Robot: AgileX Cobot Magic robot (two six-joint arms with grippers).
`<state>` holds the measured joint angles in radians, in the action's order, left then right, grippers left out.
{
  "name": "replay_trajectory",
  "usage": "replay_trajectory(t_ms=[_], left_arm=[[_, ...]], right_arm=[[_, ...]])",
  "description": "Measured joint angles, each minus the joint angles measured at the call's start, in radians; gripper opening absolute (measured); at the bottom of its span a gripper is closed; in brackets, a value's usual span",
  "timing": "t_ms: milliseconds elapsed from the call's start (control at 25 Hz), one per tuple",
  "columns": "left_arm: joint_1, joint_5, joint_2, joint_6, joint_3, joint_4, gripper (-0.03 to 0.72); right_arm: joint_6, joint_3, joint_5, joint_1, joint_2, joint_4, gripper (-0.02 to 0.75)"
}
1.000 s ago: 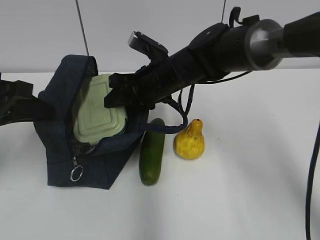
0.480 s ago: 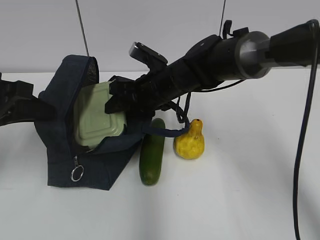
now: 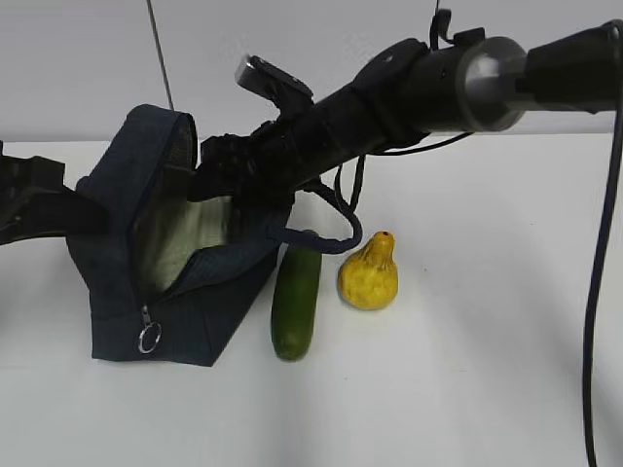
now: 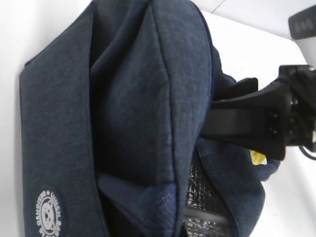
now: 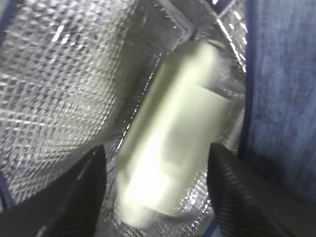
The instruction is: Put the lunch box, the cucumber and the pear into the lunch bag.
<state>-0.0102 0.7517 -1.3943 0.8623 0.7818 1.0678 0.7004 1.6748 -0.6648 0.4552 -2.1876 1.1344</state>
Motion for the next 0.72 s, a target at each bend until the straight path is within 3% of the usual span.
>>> replay_trajectory(t_ms=[360, 440, 720], left_arm=[[0.0, -0.002, 0.0, 0.0, 0.0, 0.0, 0.001], [0.0, -0.002, 0.0, 0.0, 0.0, -0.001, 0.001], [0.0, -0.003, 0.0, 0.0, 0.0, -0.001, 0.001]], right_arm=[[-0.016, 0.06, -0.04, -0.034, 0.154, -0.186, 0.498], [-0.055, 0.064, -0.065, -0.048, 0.199, -0.275, 0.498], [-0.422, 0.064, -0.286, -0.076, 0.261, -0.806, 0.498]])
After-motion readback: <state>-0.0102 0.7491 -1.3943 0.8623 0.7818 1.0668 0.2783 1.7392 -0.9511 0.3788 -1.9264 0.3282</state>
